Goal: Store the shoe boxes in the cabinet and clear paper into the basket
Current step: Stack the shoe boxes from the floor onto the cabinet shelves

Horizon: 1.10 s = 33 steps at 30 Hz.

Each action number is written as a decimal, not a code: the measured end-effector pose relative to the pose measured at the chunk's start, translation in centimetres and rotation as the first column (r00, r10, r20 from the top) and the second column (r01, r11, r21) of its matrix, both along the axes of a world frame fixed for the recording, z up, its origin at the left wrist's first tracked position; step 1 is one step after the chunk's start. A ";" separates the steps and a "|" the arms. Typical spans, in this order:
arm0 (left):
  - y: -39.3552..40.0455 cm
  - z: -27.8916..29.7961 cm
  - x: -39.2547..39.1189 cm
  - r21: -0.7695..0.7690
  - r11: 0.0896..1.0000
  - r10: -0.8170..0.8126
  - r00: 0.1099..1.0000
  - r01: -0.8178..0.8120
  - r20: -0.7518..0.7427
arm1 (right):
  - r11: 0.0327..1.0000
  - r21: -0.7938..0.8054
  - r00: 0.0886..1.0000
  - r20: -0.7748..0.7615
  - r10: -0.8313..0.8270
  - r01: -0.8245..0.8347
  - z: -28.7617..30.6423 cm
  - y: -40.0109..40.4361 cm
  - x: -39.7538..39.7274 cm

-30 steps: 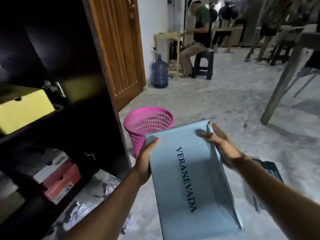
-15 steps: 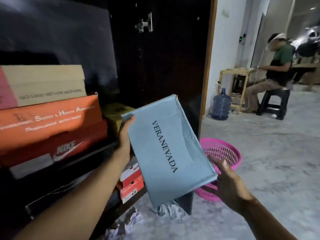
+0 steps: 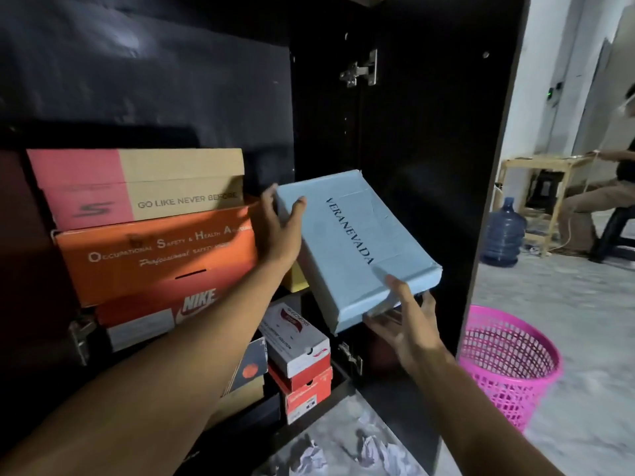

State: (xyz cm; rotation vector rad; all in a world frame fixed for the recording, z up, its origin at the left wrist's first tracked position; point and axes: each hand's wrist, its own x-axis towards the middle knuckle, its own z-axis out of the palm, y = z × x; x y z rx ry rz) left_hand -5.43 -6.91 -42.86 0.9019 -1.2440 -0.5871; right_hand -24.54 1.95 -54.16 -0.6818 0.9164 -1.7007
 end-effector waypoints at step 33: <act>-10.5 -2.1 2.6 -0.206 0.924 0.269 0.164 -0.322 0.949 | 0.968 0.042 0.510 -0.844 0.167 -0.249 3.6 -17.8 7.9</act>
